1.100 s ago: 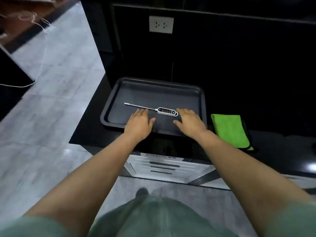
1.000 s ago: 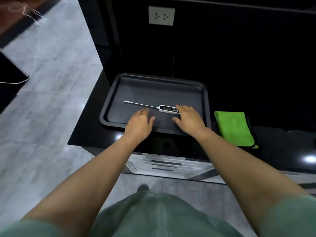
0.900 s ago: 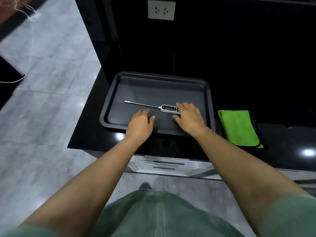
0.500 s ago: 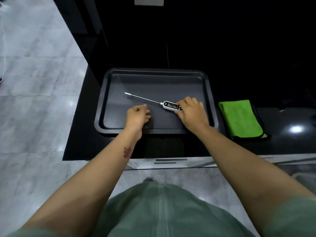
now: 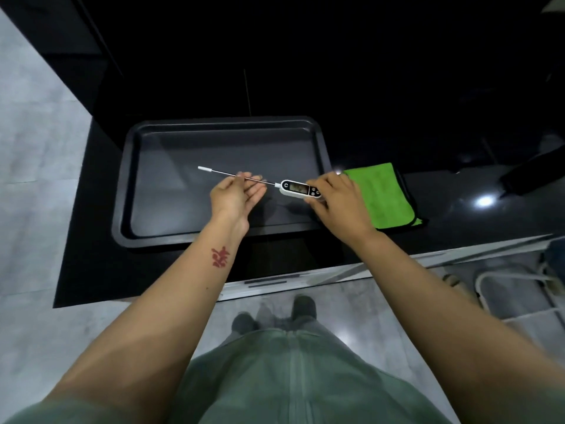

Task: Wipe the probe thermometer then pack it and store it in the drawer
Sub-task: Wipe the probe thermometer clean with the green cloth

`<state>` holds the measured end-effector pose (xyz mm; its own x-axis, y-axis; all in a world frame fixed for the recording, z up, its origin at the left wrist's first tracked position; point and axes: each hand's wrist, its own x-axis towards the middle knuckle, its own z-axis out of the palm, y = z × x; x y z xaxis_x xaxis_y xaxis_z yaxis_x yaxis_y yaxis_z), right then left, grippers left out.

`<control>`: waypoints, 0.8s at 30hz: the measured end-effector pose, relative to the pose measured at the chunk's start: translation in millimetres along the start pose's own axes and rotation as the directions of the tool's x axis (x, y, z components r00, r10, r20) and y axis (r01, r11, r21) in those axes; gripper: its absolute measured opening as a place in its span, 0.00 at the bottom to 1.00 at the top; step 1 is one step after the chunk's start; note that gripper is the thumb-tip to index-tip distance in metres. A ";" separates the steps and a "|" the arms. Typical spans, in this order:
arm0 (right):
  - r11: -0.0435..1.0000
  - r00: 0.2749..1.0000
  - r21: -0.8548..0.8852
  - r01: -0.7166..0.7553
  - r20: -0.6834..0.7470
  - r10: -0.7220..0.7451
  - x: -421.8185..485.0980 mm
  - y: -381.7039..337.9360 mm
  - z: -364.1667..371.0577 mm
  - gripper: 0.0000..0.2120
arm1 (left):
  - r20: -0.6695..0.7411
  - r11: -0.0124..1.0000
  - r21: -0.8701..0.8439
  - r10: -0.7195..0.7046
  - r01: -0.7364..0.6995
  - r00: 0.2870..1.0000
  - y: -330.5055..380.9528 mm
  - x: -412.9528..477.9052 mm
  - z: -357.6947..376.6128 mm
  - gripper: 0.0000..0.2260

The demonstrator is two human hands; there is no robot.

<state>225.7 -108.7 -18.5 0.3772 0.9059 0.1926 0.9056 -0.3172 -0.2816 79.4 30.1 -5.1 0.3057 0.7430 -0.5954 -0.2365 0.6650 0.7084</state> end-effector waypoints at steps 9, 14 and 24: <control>0.887 0.888 0.091 -0.453 -0.036 0.458 -16.8 76.0 -7.9 0.27 | -0.056 0.999 -0.045 0.023 -0.025 0.998 -17.3 -4.3 31.4 0.12; 0.851 0.844 -0.067 -0.521 0.104 0.525 -18.4 102.7 1.5 0.35 | -0.074 0.998 -0.050 0.023 -0.026 0.997 -24.1 -4.5 44.3 0.12; 0.889 0.904 -0.170 -0.426 -0.031 0.427 -10.1 123.6 1.0 0.12 | -0.059 0.997 -0.069 0.033 -0.037 0.998 -28.9 -4.5 65.2 0.11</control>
<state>333.5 -156.8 -56.2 0.7337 0.6743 0.0833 0.6771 -0.7155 -0.1723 145.0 2.6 1.8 0.2432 0.7675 -0.5932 -0.3105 0.6409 0.7020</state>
